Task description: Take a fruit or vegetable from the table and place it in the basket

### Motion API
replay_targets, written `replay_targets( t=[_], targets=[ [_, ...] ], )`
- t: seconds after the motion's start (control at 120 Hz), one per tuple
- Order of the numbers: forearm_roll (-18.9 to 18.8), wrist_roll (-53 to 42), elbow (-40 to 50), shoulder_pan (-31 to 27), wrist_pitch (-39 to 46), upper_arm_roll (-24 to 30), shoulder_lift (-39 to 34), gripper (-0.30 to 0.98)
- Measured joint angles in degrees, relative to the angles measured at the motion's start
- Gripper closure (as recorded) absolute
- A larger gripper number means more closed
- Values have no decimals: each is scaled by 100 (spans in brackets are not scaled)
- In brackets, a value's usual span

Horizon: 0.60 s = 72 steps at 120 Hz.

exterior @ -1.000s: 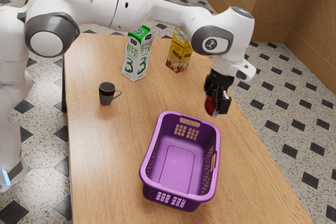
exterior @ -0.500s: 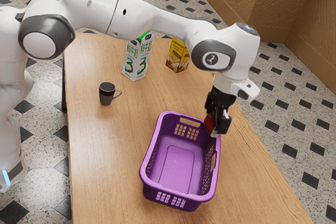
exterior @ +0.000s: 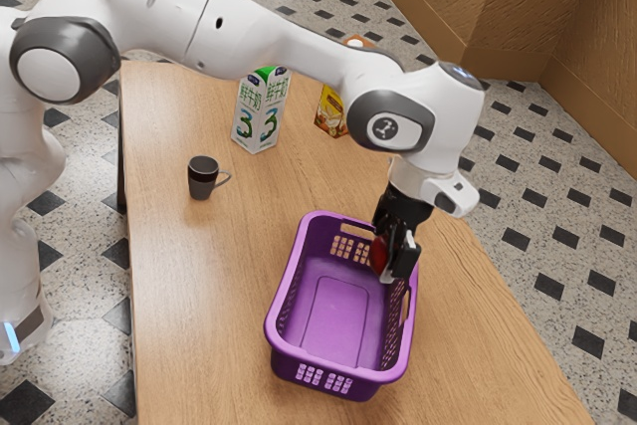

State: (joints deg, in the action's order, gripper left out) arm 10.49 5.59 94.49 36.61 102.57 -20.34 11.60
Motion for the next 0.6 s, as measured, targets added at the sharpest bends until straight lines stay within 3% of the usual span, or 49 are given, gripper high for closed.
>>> replay_targets(
  t=[0.525, 0.6],
  targets=[
    [30, 198, 160, 411, 102, 31, -23, 37],
    [47, 212, 162, 414, 106, 30, -18, 23]
  ],
)
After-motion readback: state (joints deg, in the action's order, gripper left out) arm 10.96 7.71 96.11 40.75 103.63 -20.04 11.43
